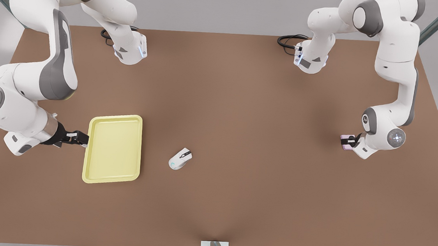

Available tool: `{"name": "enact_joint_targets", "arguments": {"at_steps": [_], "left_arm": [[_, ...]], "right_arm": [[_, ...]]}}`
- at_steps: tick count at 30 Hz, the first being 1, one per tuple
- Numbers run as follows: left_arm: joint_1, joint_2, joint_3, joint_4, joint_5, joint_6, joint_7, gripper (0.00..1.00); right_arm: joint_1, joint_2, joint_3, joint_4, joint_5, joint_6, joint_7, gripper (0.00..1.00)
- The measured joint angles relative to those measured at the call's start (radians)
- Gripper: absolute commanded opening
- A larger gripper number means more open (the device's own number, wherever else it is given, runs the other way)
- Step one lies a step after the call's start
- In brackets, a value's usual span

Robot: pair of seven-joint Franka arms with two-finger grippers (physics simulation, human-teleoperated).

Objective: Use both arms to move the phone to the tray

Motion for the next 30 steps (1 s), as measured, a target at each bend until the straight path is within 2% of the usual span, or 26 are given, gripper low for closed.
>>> {"name": "enact_joint_targets", "arguments": {"at_steps": [25, 26, 27, 30], "left_arm": [[0.023, 0.053, 0.000, -0.003, -0.071, 0.054, 0.076, 1.00], [0.023, 0.053, 0.000, -0.003, -0.071, 0.055, 0.077, 0.95], [0.023, 0.053, 0.000, -0.003, -0.071, 0.056, 0.078, 0.78], [0.023, 0.048, 0.000, -0.003, -0.064, 0.054, 0.074, 0.75]], "right_arm": [[-0.027, -0.001, -0.008, 0.023, 0.001, -0.011, 0.003, 1.00], [-0.027, -0.001, -0.007, 0.023, 0.001, -0.011, 0.003, 1.00], [-0.027, -0.002, -0.007, 0.023, 0.001, -0.012, 0.003, 1.00], [-0.027, -0.002, -0.006, 0.022, 0.001, -0.012, 0.003, 1.00]]}}
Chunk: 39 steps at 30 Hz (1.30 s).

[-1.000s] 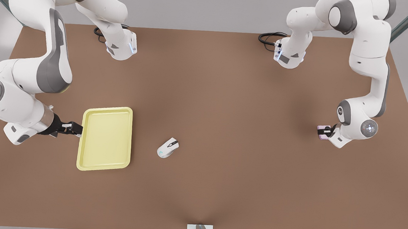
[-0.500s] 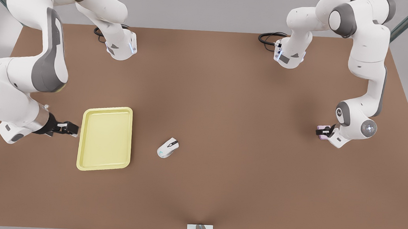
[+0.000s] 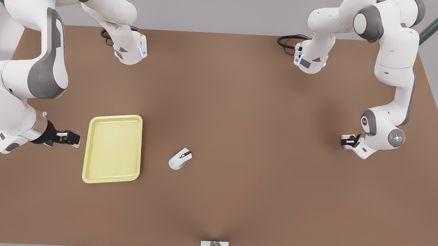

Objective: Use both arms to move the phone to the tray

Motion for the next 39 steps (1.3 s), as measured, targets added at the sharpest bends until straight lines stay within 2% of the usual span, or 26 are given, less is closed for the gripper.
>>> {"name": "enact_joint_targets", "arguments": {"at_steps": [7, 12, 14, 17, 20, 22, 29, 33, 34, 35, 39], "left_arm": [[-0.025, -0.033, -0.018, 0.006, -0.002, -0.010, -0.013, 0.75], [-0.287, -0.055, -0.136, 0.078, -0.004, -0.024, -0.129, 0.75], [-0.436, -0.016, -0.149, 0.196, -0.005, -0.049, -0.208, 0.76], [-0.658, 0.189, -0.156, 0.584, -0.008, -0.174, -0.356, 0.76], [-0.772, 0.322, -0.158, 0.769, -0.025, -0.261, -0.501, 0.76], [-0.807, 0.377, -0.160, 0.791, -0.031, -0.296, -0.585, 0.76], [-0.886, 0.439, -0.179, 0.884, -0.112, -0.366, -0.854, 0.76], [-0.893, 0.396, -0.186, 0.788, -0.122, -0.382, -0.927, 0.77], [-0.891, 0.391, -0.186, 0.776, -0.123, -0.385, -0.938, 0.79], [-0.890, 0.388, -0.187, 0.771, -0.124, -0.387, -0.949, 1.00], [-0.886, 0.375, -0.188, 0.768, -0.128, -0.390, -0.984, 1.00]], "right_arm": [[0.000, 0.001, 0.000, 0.000, 0.001, 0.000, 0.000, 1.00], [-0.002, 0.002, 0.000, 0.000, 0.001, 0.000, 0.000, 1.00], [-0.002, 0.002, 0.000, 0.000, 0.001, -0.001, 0.000, 1.00], [-0.002, 0.002, 0.000, 0.000, 0.001, -0.001, -0.001, 1.00], [-0.003, 0.002, 0.000, 0.000, 0.001, -0.001, -0.002, 1.00], [-0.003, 0.002, -0.001, 0.000, 0.001, -0.001, -0.003, 1.00], [-0.003, 0.002, 0.000, 0.000, 0.001, -0.001, -0.006, 1.00], [-0.003, 0.002, -0.001, 0.000, 0.001, -0.001, -0.007, 1.00], [-0.003, 0.002, -0.001, 0.000, 0.001, -0.001, -0.007, 1.00], [-0.003, 0.002, -0.001, 0.001, 0.001, -0.001, -0.007, 1.00], [0.002, 0.002, 0.000, 0.001, 0.002, 0.000, -0.008, 1.00]]}}
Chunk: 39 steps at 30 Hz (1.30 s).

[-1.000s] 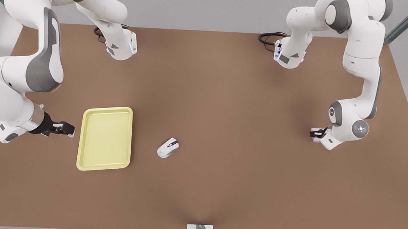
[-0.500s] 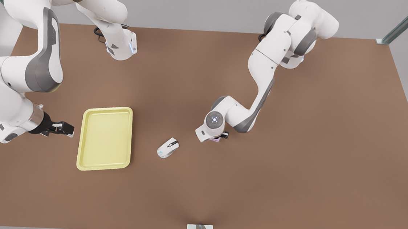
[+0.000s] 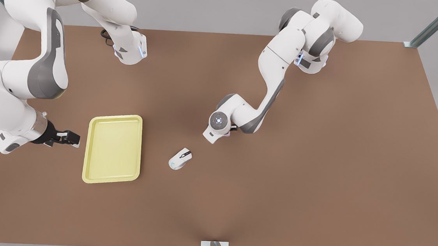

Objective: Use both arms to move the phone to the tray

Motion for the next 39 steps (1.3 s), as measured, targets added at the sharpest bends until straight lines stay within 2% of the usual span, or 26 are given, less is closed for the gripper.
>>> {"name": "enact_joint_targets", "arguments": {"at_steps": [2, 5, 7, 9, 11, 14, 16, 19, 28, 33, 35, 36, 39], "left_arm": [[0.022, -0.061, 0.005, 0.014, -0.001, -0.028, -0.007, 1.00], [0.141, -0.225, 0.007, 0.201, -0.008, -0.227, 0.030, 1.00], [0.164, -0.305, 0.010, 0.278, -0.015, -0.330, 0.064, 1.00], [0.175, -0.377, 0.015, 0.301, -0.017, -0.404, 0.095, 1.00], [0.282, -0.441, 0.019, 0.292, -0.020, -0.487, 0.125, 1.00], [0.490, -0.458, 0.028, 0.281, -0.021, -0.589, 0.178, 1.00], [0.531, -0.457, 0.034, 0.279, -0.020, -0.634, 0.210, 1.00], [0.538, -0.454, 0.035, 0.266, -0.022, -0.677, 0.252, 1.00], [0.537, -0.461, 0.042, 0.257, -0.027, -0.724, 0.343, 1.00], [0.542, -0.485, 0.186, 0.267, 0.017, -0.710, 0.376, 1.00], [0.568, -0.638, 0.195, 0.019, 0.048, -0.636, 0.392, 1.00], [0.591, -0.677, 0.196, -0.048, 0.068, -0.608, 0.406, 1.00], [0.609, -0.699, 0.201, -0.109, 0.100, -0.549, 0.446, 1.00]], "right_arm": [[0.003, 0.000, 0.000, 0.001, 0.000, 0.000, 0.000, 1.00], [-0.001, 0.000, 0.000, 0.000, -0.001, 0.000, -0.001, 1.00], [-0.002, 0.000, 0.000, 0.000, -0.001, 0.000, -0.001, 1.00], [0.021, 0.005, 0.003, 0.000, -0.001, 0.003, 0.000, 1.00], [0.112, 0.020, 0.005, 0.001, -0.005, 0.009, 0.007, 1.00], [0.267, 0.078, 0.005, -0.001, -0.016, 0.037, 0.037, 1.00], [0.321, 0.098, 0.006, -0.020, -0.029, 0.063, 0.062, 1.00], [0.372, 0.145, 0.005, -0.045, -0.039, 0.109, 0.104, 1.00], [0.665, 0.248, -0.001, -0.072, -0.062, 0.251, 0.308, 1.00], [0.720, 0.259, 0.000, -0.163, -0.070, 0.320, 0.421, 1.00], [0.734, 0.273, 0.000, -0.216, -0.071, 0.371, 0.461, 1.00], [0.744, 0.292, 0.000, -0.226, -0.071, 0.400, 0.480, 1.00], [0.764, 0.346, 0.004, -0.231, -0.068, 0.485, 0.533, 1.00]]}}
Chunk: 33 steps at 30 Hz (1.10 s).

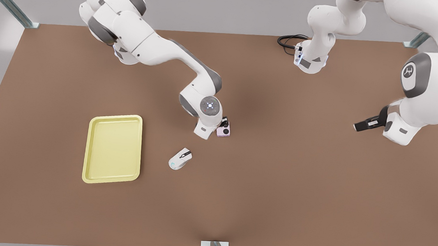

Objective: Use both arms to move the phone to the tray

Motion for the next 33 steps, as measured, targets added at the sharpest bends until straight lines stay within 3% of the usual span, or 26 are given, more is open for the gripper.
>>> {"name": "enact_joint_targets", "arguments": {"at_steps": [8, 15, 28, 33], "left_arm": [[-0.009, 0.004, -0.006, -0.011, 0.021, 0.066, 0.078, 1.00], [-0.009, 0.004, -0.007, -0.011, 0.023, 0.082, 0.123, 1.00], [-0.019, 0.004, -0.029, 0.006, 0.023, 0.076, 0.169, 1.00], [-0.019, 0.004, -0.029, 0.005, 0.023, 0.071, 0.180, 1.00]], "right_arm": [[0.071, 0.148, -0.006, 0.110, -0.004, 0.126, 0.119, 1.00], [0.183, 0.204, -0.087, 0.232, -0.070, 0.090, 0.197, 1.00], [0.159, 0.142, -0.078, 0.140, -0.058, 0.007, 0.282, 1.00], [0.137, 0.074, -0.075, 0.004, -0.047, 0.058, 0.300, 1.00]]}}
